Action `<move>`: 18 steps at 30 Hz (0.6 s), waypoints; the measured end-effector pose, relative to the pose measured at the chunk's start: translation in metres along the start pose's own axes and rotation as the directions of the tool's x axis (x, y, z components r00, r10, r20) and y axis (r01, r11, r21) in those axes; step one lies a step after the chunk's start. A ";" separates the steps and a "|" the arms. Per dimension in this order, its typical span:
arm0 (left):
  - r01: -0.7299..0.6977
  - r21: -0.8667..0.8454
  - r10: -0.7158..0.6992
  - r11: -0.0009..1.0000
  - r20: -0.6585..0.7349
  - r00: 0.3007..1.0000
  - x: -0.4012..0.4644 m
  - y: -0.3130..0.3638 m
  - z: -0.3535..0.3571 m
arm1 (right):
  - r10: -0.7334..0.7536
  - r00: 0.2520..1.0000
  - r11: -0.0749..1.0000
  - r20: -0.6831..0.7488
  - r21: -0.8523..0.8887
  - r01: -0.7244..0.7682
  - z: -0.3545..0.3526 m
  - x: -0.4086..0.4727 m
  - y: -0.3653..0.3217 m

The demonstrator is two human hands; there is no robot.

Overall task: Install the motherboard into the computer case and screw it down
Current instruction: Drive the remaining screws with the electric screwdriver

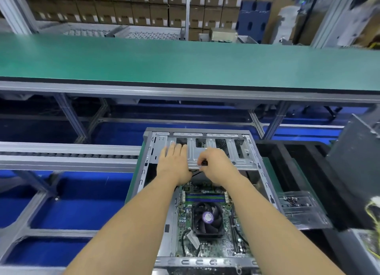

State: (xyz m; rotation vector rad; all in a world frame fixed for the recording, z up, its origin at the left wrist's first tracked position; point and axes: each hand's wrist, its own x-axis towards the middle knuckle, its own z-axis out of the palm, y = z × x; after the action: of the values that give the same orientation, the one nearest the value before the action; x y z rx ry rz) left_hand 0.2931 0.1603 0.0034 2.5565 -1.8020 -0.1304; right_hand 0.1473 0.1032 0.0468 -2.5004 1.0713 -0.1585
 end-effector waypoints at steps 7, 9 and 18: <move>0.069 -0.028 -0.069 0.997 0.010 0.998 -0.010 0.010 -0.003 | 0.019 0.987 0.978 -0.162 0.207 0.015 -0.005 -0.033 -0.004; 0.047 -0.043 -0.048 0.998 -0.028 0.998 -0.022 0.015 -0.002 | 0.042 0.987 0.946 -0.158 0.325 0.011 -0.007 -0.043 -0.009; 0.085 -0.118 -0.125 0.989 -0.385 0.914 -0.117 -0.005 -0.019 | -0.110 0.983 0.933 -0.150 0.326 0.154 0.018 -0.106 -0.087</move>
State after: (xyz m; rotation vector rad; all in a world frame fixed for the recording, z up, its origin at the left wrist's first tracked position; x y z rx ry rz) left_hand 0.2600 0.2718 0.0291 2.3934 -1.4736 0.2677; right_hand 0.1363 0.2388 0.0730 -2.2723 0.8394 -0.5061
